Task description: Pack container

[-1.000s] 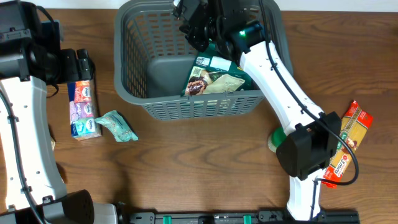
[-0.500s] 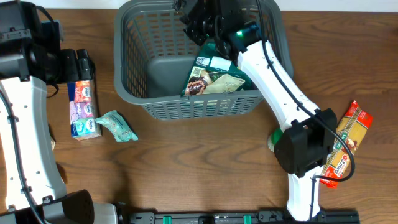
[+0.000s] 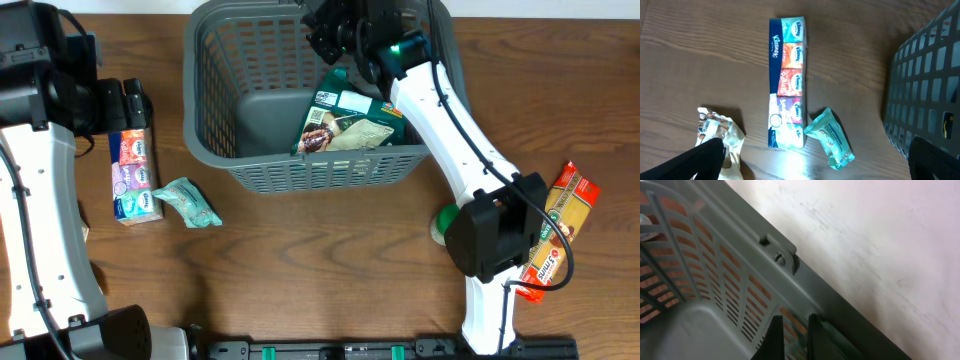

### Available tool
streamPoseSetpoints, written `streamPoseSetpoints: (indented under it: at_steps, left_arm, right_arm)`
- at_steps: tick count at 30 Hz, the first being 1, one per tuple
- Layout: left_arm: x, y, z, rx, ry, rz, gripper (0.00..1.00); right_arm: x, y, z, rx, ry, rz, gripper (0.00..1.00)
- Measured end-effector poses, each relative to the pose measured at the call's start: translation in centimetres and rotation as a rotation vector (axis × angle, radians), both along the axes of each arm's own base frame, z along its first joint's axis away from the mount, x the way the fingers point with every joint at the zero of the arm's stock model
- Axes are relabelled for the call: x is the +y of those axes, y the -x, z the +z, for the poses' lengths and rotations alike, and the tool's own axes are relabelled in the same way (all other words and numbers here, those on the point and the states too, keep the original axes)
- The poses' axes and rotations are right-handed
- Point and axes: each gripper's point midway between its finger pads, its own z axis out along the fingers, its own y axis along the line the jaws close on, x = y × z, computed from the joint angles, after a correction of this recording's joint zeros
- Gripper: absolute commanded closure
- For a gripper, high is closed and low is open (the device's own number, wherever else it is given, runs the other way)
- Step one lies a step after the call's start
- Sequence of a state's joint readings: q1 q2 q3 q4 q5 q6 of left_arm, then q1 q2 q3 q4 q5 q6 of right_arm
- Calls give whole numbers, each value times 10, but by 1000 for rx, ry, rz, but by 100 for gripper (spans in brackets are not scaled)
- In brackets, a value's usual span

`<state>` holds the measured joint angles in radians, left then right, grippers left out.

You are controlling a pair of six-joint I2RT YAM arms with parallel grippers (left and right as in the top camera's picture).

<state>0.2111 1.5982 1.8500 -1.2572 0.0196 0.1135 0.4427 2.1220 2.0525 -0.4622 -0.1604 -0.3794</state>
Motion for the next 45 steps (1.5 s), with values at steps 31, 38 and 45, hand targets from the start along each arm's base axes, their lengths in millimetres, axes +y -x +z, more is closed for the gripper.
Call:
streamPoseSetpoints:
  at_steps: [31, 38, 45]
  left_arm:
    - [0, 0, 0, 1, 0, 0, 1]
    - [0, 0, 0, 1, 0, 0, 1]
    - [1, 0, 0, 2, -9, -7, 1]
  right_arm:
    - [-15, -26, -39, 66, -36, -100, 99]
    - [-16, -27, -39, 67, -42, -109, 99]
    - [-21, -15, -58, 151, 4, -113, 77]
